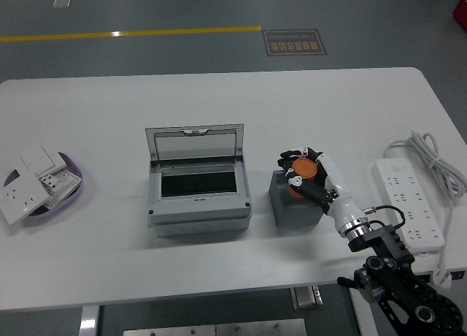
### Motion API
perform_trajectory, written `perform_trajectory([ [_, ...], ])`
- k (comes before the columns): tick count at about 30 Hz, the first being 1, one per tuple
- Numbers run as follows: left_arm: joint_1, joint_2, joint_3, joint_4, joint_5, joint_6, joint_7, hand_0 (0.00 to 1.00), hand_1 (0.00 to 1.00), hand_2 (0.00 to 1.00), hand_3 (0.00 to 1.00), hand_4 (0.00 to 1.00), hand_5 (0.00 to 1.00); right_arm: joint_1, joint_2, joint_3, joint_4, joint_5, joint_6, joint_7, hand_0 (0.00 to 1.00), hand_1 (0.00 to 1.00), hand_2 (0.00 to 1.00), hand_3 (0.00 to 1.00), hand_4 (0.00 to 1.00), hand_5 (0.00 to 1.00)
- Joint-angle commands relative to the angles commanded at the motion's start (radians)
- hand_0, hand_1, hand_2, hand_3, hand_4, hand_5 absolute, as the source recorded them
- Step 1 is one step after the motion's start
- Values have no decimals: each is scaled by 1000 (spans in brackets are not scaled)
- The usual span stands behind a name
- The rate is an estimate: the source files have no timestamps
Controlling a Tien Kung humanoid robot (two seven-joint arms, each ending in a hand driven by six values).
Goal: Pick up the cylinder from the cube,place it in the box,flap close box
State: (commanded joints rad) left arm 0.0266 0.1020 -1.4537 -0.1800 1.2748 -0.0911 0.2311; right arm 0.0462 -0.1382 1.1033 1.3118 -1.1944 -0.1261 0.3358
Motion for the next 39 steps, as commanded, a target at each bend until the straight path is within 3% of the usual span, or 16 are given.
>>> perform_trajectory([
  [3,0,0,1,0,-1,0,-1,643,667,592,658,721,287,1,0,0,0,2,-3,0,607,552,495,505,143,2],
  [4,0,0,1,0,-1,1,-1,643,667,591,657,720,288,1,1,0,0,2,-5,1,542,524,470,470,2,2],
  [14,0,-1,4,0,-4,3,-7,643,667,592,657,721,287,6,2,-2,16,22,-32,23,500,498,452,427,2,2],
  [19,2,-2,2,0,-2,3,-6,643,667,592,657,720,287,20,-1,-16,64,8,-65,11,471,477,442,400,2,2],
  [25,6,-2,-7,0,5,4,-1,643,666,592,656,720,287,71,-10,-103,148,-76,-128,-61,463,473,437,384,2,2],
  [27,7,-1,-10,0,7,5,1,643,666,592,656,720,287,100,-2,-140,164,-118,-143,-95,463,473,437,384,2,2],
  [28,7,-1,-11,0,8,5,2,643,666,592,655,720,287,112,3,-154,168,-138,-148,-109,394,431,422,371,2,2],
  [31,7,0,-12,0,9,5,4,643,666,592,655,720,287,151,26,-190,174,-213,-163,-160,394,431,422,371,2,2],
  [33,7,0,-13,0,9,6,4,643,666,592,655,720,287,176,36,-210,173,-261,-167,-193,394,431,422,371,2,2],
  [34,7,0,-13,0,9,6,5,643,666,591,654,720,287,191,41,-223,171,-290,-166,-214,218,318,401,353,2,2],
  [39,8,2,-18,0,13,6,7,643,666,591,654,720,287,258,63,-290,155,-423,-138,-311,218,318,401,353,2,2],
])
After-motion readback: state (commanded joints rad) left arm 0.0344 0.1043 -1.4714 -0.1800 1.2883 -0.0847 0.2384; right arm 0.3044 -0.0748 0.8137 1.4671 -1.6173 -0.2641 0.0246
